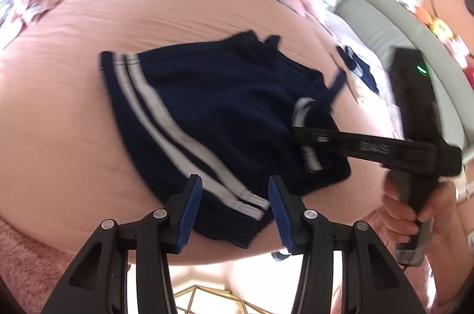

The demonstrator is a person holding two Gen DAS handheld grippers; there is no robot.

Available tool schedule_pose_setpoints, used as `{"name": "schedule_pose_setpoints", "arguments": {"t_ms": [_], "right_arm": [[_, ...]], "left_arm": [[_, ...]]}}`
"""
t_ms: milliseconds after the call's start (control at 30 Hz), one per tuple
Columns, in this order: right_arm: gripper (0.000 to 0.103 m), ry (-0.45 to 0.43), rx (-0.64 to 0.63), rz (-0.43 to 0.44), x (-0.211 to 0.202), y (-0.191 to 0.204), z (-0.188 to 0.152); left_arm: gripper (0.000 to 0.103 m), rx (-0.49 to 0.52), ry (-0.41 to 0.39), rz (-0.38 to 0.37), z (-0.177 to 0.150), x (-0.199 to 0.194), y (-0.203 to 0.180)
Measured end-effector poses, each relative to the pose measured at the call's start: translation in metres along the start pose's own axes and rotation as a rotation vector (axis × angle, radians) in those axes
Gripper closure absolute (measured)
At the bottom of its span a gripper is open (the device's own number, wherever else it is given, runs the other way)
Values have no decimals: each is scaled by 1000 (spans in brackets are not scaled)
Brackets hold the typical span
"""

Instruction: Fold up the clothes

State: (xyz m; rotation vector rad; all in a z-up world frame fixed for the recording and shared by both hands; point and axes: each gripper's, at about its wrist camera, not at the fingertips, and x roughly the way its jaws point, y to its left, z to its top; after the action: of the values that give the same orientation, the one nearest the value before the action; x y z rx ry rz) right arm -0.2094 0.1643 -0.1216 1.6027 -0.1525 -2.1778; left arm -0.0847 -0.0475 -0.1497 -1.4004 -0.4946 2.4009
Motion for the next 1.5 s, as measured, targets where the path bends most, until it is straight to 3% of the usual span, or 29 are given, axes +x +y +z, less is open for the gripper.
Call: {"name": "schedule_pose_setpoints", "arguments": {"t_ms": [133, 267, 333, 433, 600, 767, 800, 833, 867, 900, 1033, 1200, 1500], "right_arm": [[73, -33, 117, 139, -23, -17, -5], [68, -139, 194, 237, -70, -39, -19], [67, -177, 216, 199, -87, -52, -29], [67, -218, 211, 26, -95, -69, -48], [67, -135, 240, -29, -71, -98, -80], [67, -126, 254, -25, -65, -106, -87], [67, -130, 251, -31, -67, -106, -87], [67, -134, 253, -31, -70, -106, -88], [67, -136, 259, -25, -73, -107, -89], [67, -134, 262, -21, -71, -107, -89], [67, -140, 265, -29, -64, -93, -84], [67, -164, 223, 0, -67, -74, -73], [67, -73, 13, 6, -27, -13, -51]], "left_arm": [[60, 59, 19, -75, 12, 12, -18], [60, 140, 62, -118, 32, 37, -44], [60, 176, 112, -123, 35, 54, -57], [61, 183, 147, -120, 33, 67, -68], [62, 131, 180, -151, 34, 81, -68], [62, -20, 162, -268, 49, 79, -49], [62, -20, 170, -241, 50, 82, -47], [73, -20, 179, -213, 51, 84, -46], [97, -14, 184, -166, 50, 87, -46], [97, -9, 190, -121, 50, 89, -47], [97, -31, 168, -168, 54, 79, -47], [97, -110, 83, -151, 59, 42, -29], [97, -285, 61, -128, 16, 20, 15]]}}
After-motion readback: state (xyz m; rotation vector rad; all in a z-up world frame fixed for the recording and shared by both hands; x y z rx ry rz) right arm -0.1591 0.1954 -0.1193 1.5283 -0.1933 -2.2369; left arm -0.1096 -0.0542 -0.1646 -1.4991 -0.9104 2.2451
